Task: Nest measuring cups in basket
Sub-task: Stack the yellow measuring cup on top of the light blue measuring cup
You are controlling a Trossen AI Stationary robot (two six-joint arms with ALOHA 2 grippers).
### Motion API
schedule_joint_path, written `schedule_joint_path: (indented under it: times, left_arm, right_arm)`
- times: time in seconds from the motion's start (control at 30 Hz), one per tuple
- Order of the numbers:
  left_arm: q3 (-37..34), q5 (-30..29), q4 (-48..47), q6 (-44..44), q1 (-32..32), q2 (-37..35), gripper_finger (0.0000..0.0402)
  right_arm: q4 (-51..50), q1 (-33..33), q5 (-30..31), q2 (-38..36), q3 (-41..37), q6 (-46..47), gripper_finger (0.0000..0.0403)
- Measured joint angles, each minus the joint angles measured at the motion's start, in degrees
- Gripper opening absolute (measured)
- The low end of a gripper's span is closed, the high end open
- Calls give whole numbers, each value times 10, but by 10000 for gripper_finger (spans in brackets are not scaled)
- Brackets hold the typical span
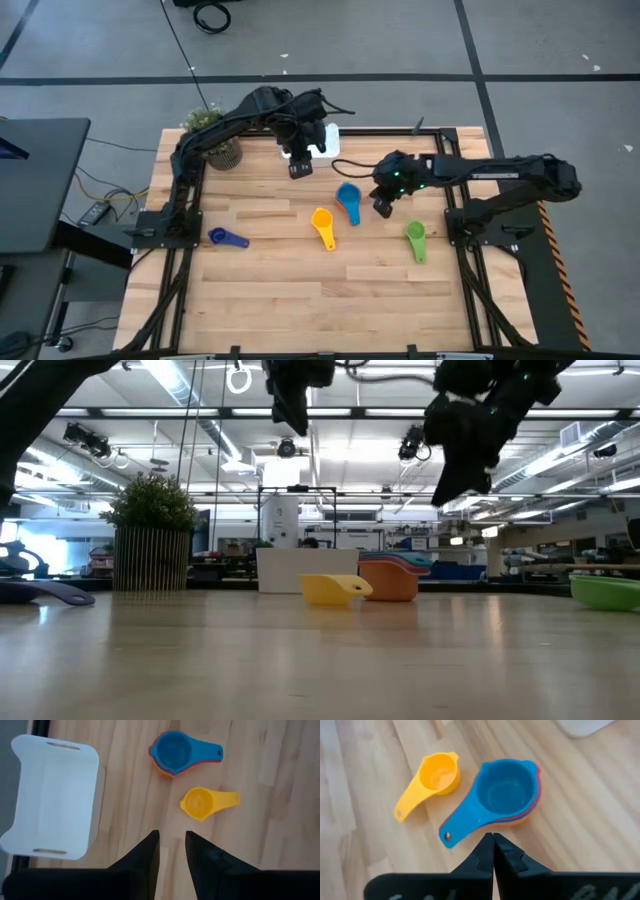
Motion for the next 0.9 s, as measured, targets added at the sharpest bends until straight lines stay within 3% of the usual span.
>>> schedule_joint_path:
  times: [0.13,0.4,0.67,0.9]
  left_arm:
    - [0,5,1,-32,3,-36,100]
    - [0,-1,-9,-105,-2,-109,100]
    - [0,-9,-17,-157,-14,-167,100]
    - [-6,-52,-16,-277,-38,-166,100]
  right_arm:
    - [-75,2,36,-41,32,-24,7]
    - [-172,2,52,-73,78,-68,7]
    - [-176,12,81,-76,111,-106,7]
    - [-177,24,82,-77,141,-145,7]
